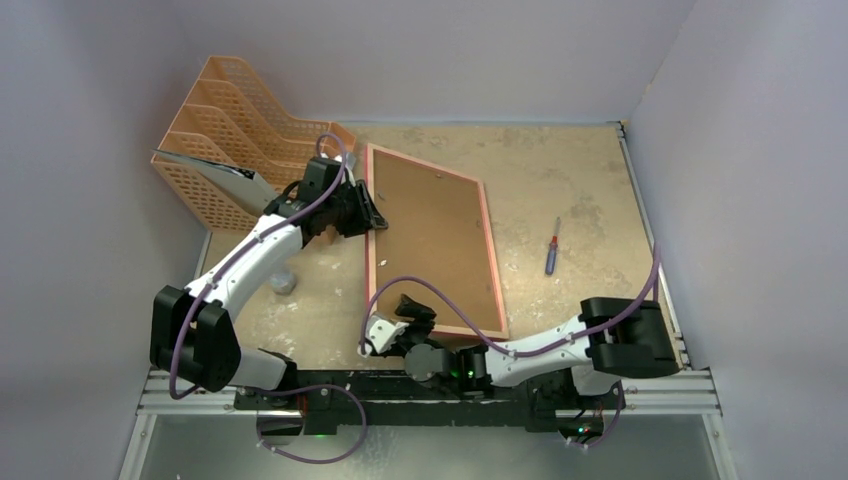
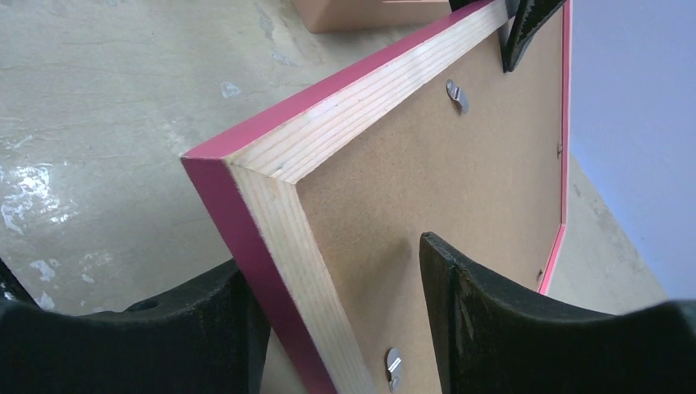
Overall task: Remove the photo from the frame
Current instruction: Turn over the photo frame at the center of the board.
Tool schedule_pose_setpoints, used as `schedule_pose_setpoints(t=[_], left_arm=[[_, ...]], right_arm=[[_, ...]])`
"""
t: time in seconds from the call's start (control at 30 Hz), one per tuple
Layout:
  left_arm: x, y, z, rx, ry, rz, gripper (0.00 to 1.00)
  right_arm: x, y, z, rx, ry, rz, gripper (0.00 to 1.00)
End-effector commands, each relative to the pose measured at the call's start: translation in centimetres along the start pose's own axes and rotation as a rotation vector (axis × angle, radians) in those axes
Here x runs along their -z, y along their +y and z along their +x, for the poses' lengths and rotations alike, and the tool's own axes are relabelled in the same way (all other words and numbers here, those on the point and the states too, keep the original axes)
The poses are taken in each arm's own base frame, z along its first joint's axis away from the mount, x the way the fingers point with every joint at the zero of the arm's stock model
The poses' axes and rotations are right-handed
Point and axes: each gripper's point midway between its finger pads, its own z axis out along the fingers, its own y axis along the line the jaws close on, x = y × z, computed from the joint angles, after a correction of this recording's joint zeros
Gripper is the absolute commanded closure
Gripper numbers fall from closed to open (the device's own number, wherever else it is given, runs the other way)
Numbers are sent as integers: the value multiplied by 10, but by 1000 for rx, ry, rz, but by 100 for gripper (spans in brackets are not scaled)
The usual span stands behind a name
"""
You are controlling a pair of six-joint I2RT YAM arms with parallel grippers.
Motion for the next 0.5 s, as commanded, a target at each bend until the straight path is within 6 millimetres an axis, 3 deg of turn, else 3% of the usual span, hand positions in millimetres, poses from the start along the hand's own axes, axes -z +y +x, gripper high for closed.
schedule_pose_setpoints(t=[0.0, 0.13, 0.23, 0.33, 0.4, 0.47], left_arm=[[6, 19, -10, -95, -35, -103, 100], [7, 15, -10, -96, -29, -84, 100], [7, 11, -10, -103, -23, -68, 100], [9, 9, -11, -105, -25, -65, 100], [10, 7, -13, -107, -27, -54, 94], [11, 3, -14, -108, -32, -38, 86]], right_arm=[[-2, -26, -19, -64, -38, 143, 40], [-2, -33, -11, -73, -10, 214, 51], [0, -38, -10, -105, 1, 247, 66], [3, -43, -15, -153, -6, 257, 90], [4, -43, -19, -183, -17, 246, 100], [5, -45, -22, -212, -21, 243, 100]])
